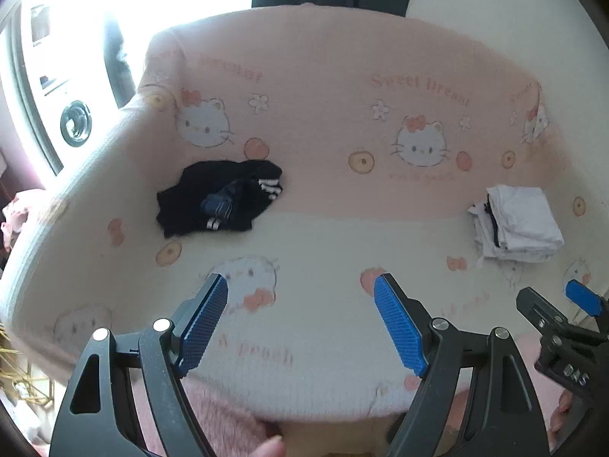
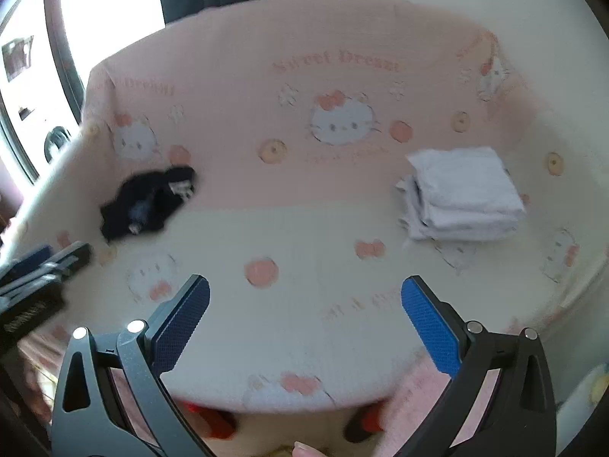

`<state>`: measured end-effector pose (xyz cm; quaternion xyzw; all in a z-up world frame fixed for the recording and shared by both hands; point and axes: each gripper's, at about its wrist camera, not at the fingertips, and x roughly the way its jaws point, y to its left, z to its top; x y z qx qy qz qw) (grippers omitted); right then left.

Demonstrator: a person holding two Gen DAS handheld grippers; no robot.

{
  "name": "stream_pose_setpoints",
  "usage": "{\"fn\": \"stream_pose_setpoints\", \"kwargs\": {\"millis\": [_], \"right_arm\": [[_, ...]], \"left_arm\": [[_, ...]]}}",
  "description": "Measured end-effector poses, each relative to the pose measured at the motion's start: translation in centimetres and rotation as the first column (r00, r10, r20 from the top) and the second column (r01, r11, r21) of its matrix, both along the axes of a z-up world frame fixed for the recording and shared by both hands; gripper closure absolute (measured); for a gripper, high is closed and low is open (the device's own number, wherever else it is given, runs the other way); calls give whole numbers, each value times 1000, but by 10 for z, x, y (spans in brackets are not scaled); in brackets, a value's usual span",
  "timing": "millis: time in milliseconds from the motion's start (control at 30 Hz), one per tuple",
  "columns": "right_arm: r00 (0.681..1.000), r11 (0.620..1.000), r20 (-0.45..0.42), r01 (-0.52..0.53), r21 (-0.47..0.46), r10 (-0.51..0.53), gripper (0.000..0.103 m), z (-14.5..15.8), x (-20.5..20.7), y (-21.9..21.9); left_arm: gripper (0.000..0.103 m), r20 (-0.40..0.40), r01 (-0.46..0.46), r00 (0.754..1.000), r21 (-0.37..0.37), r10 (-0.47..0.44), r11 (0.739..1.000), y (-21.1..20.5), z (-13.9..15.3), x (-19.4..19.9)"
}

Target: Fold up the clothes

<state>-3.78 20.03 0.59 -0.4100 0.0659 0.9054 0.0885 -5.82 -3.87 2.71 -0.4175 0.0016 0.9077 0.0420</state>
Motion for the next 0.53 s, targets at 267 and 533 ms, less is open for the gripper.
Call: {"fn": "stream_pose_setpoints", "kwargs": {"millis": [267,533], "right_arm": [[1000,1000,5,-1,19,1,1,-12,59,-16],[997,998,50,-61,26,60,1,-29,79,-30]], "left_arm": [[21,39,39,999,-95,-35,995,6,-23,54],[21,71,48,996,20,-50,999,4,-32,72]]}}
